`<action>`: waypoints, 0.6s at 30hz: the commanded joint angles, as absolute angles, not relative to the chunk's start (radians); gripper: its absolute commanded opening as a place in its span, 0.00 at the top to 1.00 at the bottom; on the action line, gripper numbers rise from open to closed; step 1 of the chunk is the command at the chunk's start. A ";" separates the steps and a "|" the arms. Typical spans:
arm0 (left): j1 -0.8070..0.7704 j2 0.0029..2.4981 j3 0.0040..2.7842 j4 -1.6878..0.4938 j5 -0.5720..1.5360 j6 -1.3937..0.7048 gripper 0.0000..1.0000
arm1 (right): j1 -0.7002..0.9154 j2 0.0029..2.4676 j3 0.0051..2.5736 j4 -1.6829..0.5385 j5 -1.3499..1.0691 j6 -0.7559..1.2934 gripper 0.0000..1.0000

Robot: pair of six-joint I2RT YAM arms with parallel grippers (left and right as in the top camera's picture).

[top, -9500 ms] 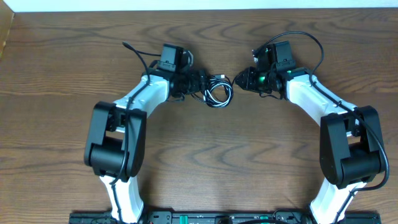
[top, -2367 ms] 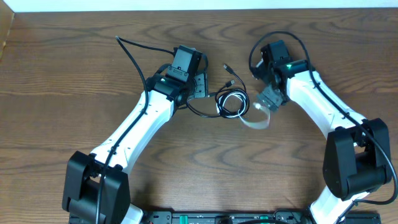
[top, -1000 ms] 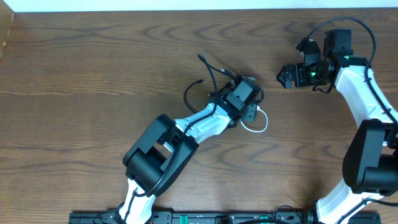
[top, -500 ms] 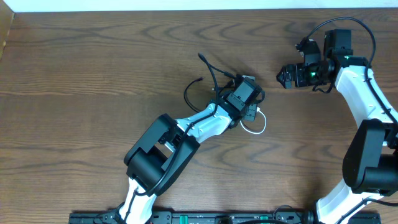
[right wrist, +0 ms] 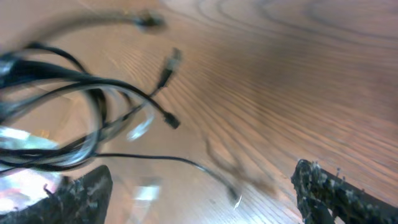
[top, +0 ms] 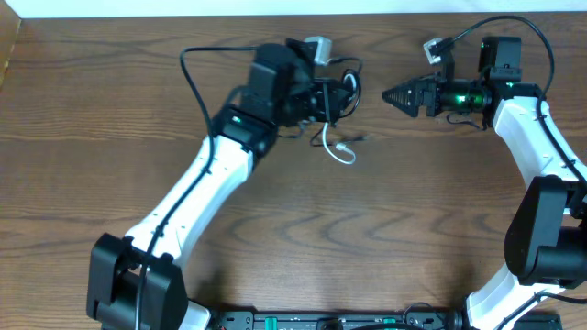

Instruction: Untangle cables

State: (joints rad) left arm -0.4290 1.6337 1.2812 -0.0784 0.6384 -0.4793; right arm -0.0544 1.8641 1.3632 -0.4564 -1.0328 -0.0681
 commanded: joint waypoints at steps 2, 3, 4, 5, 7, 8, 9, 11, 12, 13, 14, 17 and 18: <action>-0.330 1.647 1.280 -0.075 0.893 -0.500 0.93 | -0.051 1.858 1.382 -0.426 -1.136 0.071 0.12; -0.313 1.647 1.280 -0.081 0.909 -0.499 0.93 | -0.051 1.858 1.382 -0.411 -1.163 0.085 0.12; -0.300 1.647 1.280 -0.098 0.907 -0.499 0.93 | -0.048 1.858 1.382 -0.394 -1.196 0.101 0.12; -0.291 1.647 1.280 -0.112 0.905 -0.499 0.93 | -0.045 1.858 1.382 -0.381 -1.214 0.118 0.13; -0.282 1.647 1.280 -0.142 0.874 -0.499 0.93 | -0.017 1.858 1.382 -0.352 -1.222 0.170 0.14; -0.283 1.647 1.280 -0.149 0.857 -0.500 0.92 | -0.003 1.858 1.382 -0.342 -1.222 0.181 0.14; -0.287 1.647 1.280 -0.153 0.836 -0.500 0.93 | 0.020 1.858 1.382 -0.322 -1.222 0.197 0.14; -0.289 1.647 1.280 -0.157 0.818 -0.500 0.93 | 0.057 1.858 1.382 -0.280 -1.214 0.246 0.16; -0.289 1.647 1.280 -0.157 0.818 -0.500 0.93 | 0.068 1.858 1.382 -0.268 -1.198 0.275 0.18; -0.289 1.647 1.280 -0.157 0.815 -0.500 0.93 | 0.096 1.858 1.382 -0.232 -1.153 0.344 0.18; -0.289 1.647 1.280 -0.157 0.812 -0.500 0.93 | 0.109 1.858 1.382 -0.212 -1.134 0.366 0.19; -0.291 1.647 1.280 -0.194 0.749 -0.510 0.92 | 0.150 1.858 1.382 -0.146 -1.099 0.437 0.20; -0.292 1.647 1.280 -0.207 0.734 -0.513 0.93 | 0.160 1.858 1.382 -0.131 -1.090 0.456 0.21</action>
State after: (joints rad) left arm -0.2897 1.6493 1.2808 -0.1761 0.8009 -0.4995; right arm 0.1318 1.8641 1.3663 -0.1589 -1.1309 0.3424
